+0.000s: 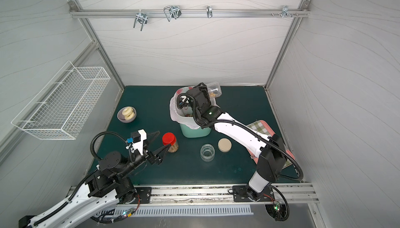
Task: Empty moldy peanuts from jars
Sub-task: Pour the moldy peanuts from the jar into the trash bin.
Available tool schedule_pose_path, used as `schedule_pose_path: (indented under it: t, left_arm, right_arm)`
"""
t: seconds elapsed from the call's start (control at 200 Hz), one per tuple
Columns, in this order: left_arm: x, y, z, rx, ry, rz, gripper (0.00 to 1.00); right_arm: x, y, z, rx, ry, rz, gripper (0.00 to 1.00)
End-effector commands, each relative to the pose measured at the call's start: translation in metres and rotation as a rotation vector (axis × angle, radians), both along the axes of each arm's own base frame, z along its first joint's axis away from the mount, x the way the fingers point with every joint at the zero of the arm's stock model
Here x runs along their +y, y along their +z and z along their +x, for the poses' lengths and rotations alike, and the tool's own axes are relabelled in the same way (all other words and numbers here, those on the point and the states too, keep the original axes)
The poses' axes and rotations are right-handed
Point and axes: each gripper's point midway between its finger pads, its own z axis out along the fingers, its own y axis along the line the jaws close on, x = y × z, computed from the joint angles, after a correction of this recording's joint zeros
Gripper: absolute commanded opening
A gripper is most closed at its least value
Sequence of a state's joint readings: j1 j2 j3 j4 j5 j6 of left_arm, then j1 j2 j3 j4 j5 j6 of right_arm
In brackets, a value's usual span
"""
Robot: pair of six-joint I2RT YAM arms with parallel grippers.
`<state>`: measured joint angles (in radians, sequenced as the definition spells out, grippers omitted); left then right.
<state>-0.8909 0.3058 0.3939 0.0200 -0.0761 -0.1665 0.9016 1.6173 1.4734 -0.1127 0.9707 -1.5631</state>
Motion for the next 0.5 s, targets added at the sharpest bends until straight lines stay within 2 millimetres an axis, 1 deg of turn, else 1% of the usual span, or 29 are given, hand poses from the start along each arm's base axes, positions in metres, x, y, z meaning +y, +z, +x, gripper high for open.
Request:
schedule_pose_path:
  t: [0.0, 0.1, 0.28, 0.495]
  left_arm:
    - [0.006, 0.015, 0.0, -0.043, 0.022, -0.032, 0.99]
    - [0.008, 0.014, -0.001, -0.045, 0.026, -0.032, 0.99]
    - [0.01, 0.016, -0.002, -0.048, 0.029, -0.036, 0.99]
    - [0.012, 0.016, -0.003, -0.05, 0.032, -0.036, 0.99]
  right_arm:
    - [0.001, 0.007, 0.001, -0.046, -0.025, -0.061, 0.0]
    - [0.004, 0.007, 0.0, -0.049, -0.021, -0.082, 0.0]
    - [0.007, 0.0, -0.002, -0.037, -0.019, -0.124, 0.0]
    - [0.003, -0.003, -0.003, -0.036, -0.04, -0.165, 0.0]
